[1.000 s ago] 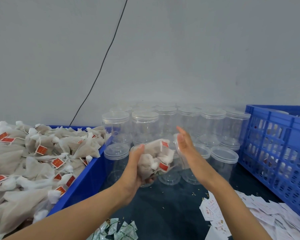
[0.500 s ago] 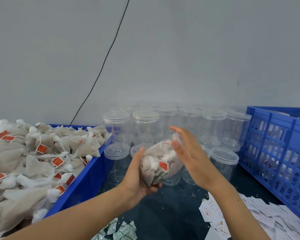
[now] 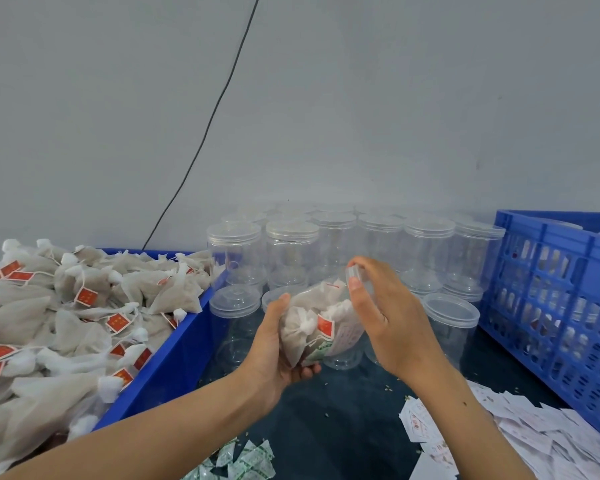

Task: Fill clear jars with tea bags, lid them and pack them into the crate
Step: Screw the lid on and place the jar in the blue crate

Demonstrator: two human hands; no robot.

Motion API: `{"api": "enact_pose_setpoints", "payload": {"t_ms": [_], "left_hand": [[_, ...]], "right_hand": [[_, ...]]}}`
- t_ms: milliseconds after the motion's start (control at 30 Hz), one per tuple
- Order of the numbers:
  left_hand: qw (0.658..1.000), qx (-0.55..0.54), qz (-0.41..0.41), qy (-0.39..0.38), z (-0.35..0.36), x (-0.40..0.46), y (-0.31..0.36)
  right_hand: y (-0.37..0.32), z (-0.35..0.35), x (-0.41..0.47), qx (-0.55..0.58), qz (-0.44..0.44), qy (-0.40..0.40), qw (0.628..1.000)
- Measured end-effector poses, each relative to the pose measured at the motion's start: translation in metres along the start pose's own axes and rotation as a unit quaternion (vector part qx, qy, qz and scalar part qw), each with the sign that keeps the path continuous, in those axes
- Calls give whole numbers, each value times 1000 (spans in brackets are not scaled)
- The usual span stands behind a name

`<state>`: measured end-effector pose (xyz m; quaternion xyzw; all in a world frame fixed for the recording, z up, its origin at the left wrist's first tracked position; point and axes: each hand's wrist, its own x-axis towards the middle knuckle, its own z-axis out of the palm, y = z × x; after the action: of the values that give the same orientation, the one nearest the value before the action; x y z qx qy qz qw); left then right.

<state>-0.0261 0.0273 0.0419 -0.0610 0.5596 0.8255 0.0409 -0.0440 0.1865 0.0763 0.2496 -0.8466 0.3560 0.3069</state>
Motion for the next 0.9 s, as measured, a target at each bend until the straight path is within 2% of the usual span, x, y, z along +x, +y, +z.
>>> {"api": "enact_pose_setpoints", "payload": {"t_ms": [133,233,367,500,667,767,900], "left_hand": [[999,1,49,-14,2,0,5],[997,-30,55,-46,0,-2,9],[986,-133,-10,-96,4,-9,13],[966,-180,-54,-178,18,-17,14],[958,-116,-89,-246,41,-27,3],[967,-29,-63,-247,55,-29,-4],[977,56,14,-204,93,-25,1]], "right_hand": [[-7,-2,2,34,5,14,999],[-18,-8,5,190,85,-1,978],[-27,-18,9,342,174,-27,923],[-25,-29,5,400,232,-24,886],[-20,-54,-3,460,265,-7,847],[-16,-72,-5,447,283,5,849],[-10,-105,5,402,297,33,866]]}}
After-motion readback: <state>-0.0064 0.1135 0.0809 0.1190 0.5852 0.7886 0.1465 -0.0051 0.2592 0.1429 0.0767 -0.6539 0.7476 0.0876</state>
